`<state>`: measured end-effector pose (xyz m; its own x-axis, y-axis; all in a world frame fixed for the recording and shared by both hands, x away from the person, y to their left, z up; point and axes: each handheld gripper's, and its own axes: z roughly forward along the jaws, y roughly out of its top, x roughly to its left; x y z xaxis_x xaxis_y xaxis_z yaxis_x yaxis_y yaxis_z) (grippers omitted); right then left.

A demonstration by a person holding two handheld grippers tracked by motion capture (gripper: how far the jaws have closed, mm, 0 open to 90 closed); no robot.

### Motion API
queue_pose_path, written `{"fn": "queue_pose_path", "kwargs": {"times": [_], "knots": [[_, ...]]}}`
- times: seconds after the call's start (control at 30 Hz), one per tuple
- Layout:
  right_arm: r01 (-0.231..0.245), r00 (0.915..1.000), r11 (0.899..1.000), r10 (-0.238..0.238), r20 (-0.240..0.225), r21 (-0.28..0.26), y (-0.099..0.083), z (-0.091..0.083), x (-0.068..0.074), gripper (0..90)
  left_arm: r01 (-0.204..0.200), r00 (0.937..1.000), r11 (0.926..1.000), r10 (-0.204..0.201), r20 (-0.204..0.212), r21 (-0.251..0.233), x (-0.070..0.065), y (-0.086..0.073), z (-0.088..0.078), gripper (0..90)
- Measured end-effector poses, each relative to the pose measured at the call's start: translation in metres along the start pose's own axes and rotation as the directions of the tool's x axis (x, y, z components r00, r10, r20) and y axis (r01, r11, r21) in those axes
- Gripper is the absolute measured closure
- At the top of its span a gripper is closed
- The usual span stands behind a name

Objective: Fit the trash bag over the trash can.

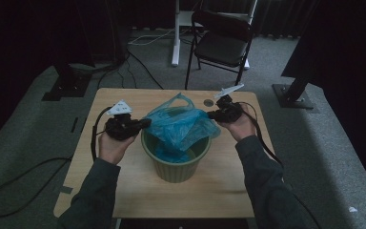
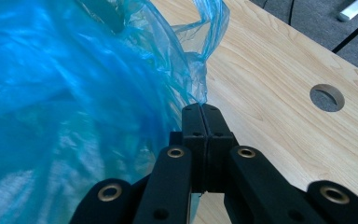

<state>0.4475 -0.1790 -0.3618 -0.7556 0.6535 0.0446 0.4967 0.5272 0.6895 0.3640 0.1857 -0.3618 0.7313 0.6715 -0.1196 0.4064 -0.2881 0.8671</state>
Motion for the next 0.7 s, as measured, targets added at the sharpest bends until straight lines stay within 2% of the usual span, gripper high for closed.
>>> {"fn": "queue_pose_path", "kwargs": {"times": [0.13,0.2,0.3,0.5,0.6,0.67,0.7], "knots": [[-0.006,1.0,1.0,0.006,-0.001,0.002,-0.001,0.0,-0.001,89.7,0.009,0.9996,0.9999,-0.009,-0.026,-0.005,0.003,-0.005,-0.01,89.8],[-0.006,1.0,1.0,0.006,0.0,0.001,-0.002,0.0,-0.001,89.7,0.026,0.9995,0.9996,-0.026,-0.019,-0.014,0.004,-0.006,-0.013,89.8],[-0.002,1.0,1.0,0.002,-0.002,0.001,-0.001,0.001,0.0,89.7,0.029,0.9994,0.9994,-0.029,-0.019,-0.021,0.004,-0.004,-0.013,89.2],[0.001,1.0,1.0,-0.001,-0.004,-0.001,0.001,0.002,0.002,89.6,0.02,0.9995,0.999,-0.021,-0.025,-0.04,0.0,0.008,-0.007,72.4],[0.004,1.0,1.0,-0.004,-0.005,0.0,0.001,0.002,0.003,89.5,0.013,0.9998,0.9985,-0.014,-0.01,-0.052,-0.003,0.014,-0.002,58.3],[0.004,1.0,1.0,-0.004,-0.006,0.0,0.001,0.003,0.003,89.0,-0.003,0.9996,0.9975,0.001,-0.027,-0.071,-0.005,0.018,0.0,48.4],[0.006,1.0,1.0,-0.006,-0.005,0.0,0.001,0.003,0.003,88.8,-0.008,0.9997,0.9975,0.006,-0.025,-0.07,-0.006,0.02,0.002,47.4]]}}
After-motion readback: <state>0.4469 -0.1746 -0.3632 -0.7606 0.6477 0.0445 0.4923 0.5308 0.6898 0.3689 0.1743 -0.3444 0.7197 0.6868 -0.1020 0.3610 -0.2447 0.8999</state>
